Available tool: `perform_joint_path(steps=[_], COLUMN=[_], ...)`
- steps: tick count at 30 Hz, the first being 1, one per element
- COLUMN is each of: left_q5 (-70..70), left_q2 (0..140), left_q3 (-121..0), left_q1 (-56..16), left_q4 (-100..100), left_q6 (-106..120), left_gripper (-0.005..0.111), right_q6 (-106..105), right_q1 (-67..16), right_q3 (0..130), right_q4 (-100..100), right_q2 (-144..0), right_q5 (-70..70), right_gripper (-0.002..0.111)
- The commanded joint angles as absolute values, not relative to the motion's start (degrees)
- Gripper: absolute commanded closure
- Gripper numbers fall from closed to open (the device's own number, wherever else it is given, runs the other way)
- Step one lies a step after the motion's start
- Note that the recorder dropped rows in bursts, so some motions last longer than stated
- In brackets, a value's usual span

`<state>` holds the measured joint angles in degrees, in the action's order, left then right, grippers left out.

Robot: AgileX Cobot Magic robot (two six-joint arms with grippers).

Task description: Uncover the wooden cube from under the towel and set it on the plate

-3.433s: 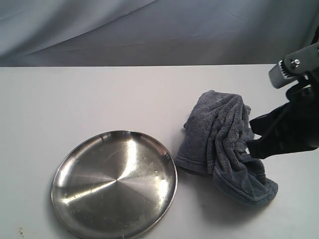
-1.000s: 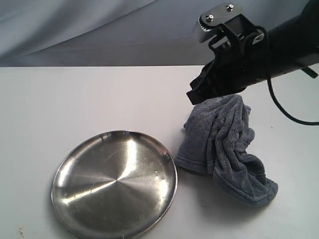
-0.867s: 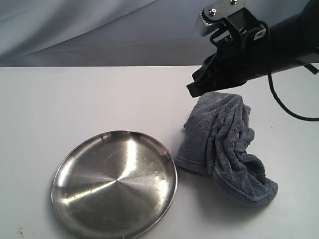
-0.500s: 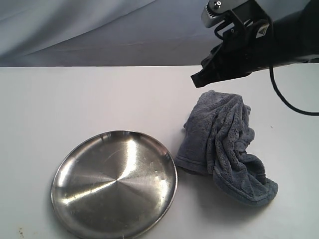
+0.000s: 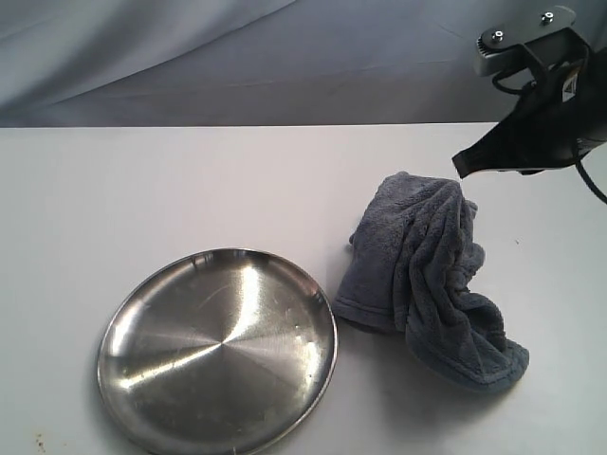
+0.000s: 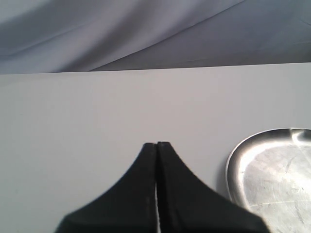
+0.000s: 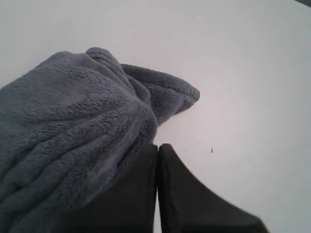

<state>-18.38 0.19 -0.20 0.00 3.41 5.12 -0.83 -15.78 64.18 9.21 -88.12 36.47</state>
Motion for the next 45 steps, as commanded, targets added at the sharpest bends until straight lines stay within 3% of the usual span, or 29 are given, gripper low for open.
perform_joint_path(steps=[1,9,11,12,15,17,26,36,40,45], left_q5=[-17.7,-17.7,-17.7,-17.7,-17.7,-17.7,-17.7,-17.7,-17.7,-17.7], left_q2=[0.0,0.0,0.0,0.0,0.0,0.0,0.0,0.0,0.0,0.0], left_q3=[0.0,0.0,0.0,0.0,0.0,0.0,0.0,0.0,0.0,0.0], left_q1=[0.1,0.1,0.1,0.1,0.1,0.1,0.1,0.1,0.1,0.1], left_q4=[3.7,3.7,3.7,3.7,3.7,3.7,3.7,3.7,3.7,3.7], left_q6=[5.0,5.0,5.0,5.0,5.0,5.0,5.0,5.0,5.0,5.0], left_gripper=[0.107,0.107,0.107,0.107,0.107,0.107,0.107,0.107,0.107,0.107], right_q6=[-5.5,-23.6,-25.2,-27.2,-30.7,-31.3,-31.1,-31.0,-30.6,-29.7], right_q1=[-16.1,-16.1,-16.1,-16.1,-16.1,-16.1,-16.1,-16.1,-16.1,-16.1], right_q3=[64.4,64.4,63.9,63.1,60.6,59.2,57.1,57.1,57.4,57.4], right_q4=[2.1,-12.6,-12.6,-12.6,-12.6,-12.6,-20.3,-32.2,-32.2,-32.2], right_q2=[-88.4,-88.4,-88.4,-88.4,-88.4,-88.4,-89.1,-99.5,-102.3,-102.7], right_q5=[37.3,41.0,41.9,41.8,39.4,36.5,27.4,16.8,16.7,15.8], right_gripper=[0.108,0.105,0.086,0.066,0.024,0.003,0.004,0.006,0.020,0.055])
